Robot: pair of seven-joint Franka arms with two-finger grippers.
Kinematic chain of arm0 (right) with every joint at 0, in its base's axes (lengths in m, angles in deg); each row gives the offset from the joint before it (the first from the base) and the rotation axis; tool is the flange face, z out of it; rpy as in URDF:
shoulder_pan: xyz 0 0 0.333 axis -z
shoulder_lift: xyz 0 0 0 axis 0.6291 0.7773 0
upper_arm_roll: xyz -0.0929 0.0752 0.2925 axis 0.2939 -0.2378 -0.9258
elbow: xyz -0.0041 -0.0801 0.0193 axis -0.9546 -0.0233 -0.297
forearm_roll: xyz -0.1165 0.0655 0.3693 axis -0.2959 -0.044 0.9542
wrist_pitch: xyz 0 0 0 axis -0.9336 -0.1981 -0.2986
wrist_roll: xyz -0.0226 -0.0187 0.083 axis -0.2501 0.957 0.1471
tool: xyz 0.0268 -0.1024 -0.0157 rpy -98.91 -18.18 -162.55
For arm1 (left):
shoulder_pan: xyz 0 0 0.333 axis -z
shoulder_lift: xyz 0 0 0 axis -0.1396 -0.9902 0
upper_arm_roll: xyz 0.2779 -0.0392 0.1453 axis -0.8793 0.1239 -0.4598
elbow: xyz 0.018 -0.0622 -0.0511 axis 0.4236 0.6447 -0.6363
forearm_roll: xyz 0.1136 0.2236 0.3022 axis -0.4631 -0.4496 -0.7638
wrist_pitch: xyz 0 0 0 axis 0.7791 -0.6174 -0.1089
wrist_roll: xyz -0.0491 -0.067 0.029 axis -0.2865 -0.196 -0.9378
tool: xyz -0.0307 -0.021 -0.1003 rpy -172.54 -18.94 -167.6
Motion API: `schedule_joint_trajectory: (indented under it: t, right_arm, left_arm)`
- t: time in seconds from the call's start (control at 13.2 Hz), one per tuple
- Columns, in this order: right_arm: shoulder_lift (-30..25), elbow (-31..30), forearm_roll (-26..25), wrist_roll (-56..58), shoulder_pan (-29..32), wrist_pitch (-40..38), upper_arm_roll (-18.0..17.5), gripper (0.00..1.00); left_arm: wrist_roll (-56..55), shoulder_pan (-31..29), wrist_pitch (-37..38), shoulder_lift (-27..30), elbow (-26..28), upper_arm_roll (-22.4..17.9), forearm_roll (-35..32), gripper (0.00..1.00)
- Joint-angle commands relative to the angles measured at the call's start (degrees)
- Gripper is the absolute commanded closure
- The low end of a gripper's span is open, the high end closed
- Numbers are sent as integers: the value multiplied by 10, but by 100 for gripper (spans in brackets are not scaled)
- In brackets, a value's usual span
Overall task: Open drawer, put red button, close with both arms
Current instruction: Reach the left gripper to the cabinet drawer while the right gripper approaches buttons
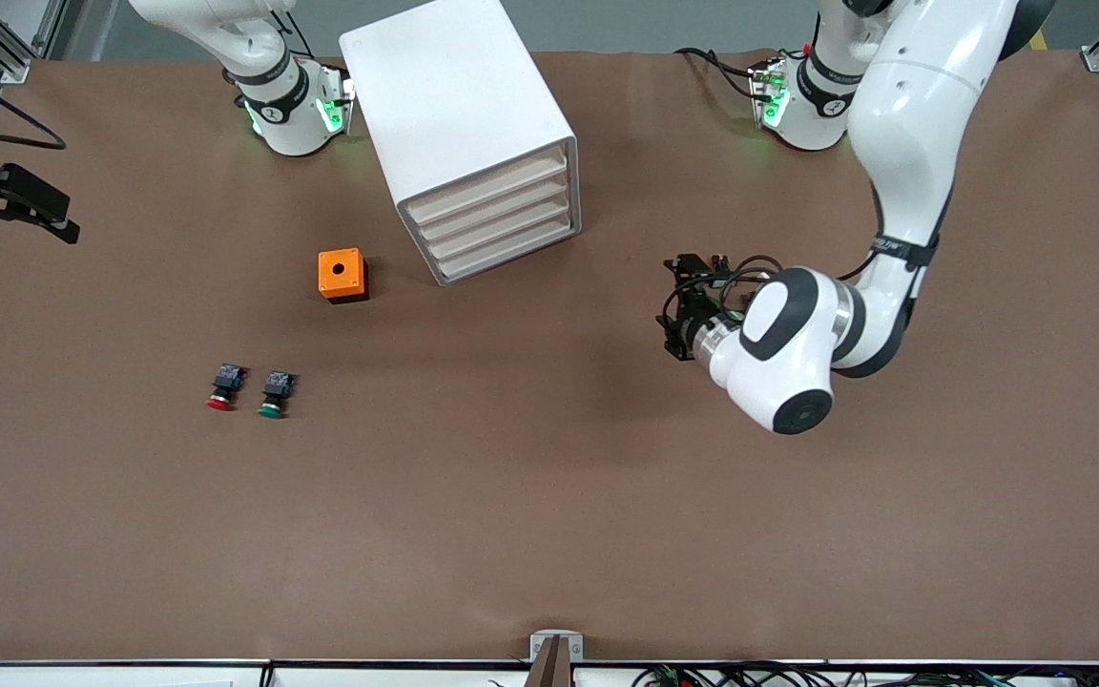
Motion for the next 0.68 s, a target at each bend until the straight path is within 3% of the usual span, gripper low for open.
schedule_joint_trajectory:
  t: [0.0,0.15,0.6]
  right_arm:
    - [69,11,-7,1,-5,39,1,0]
    - [109,11,-7,1,-4,68,1,0]
    - [199,7,-3,8,22,144,3,0]
  left_arm:
    - [-52,21,17,-39,-16,-3,93,0]
    - [-67,26,17,-68,-17,-4,167,0]
    - [-140,115,-44,-86,-35,-8,190,0]
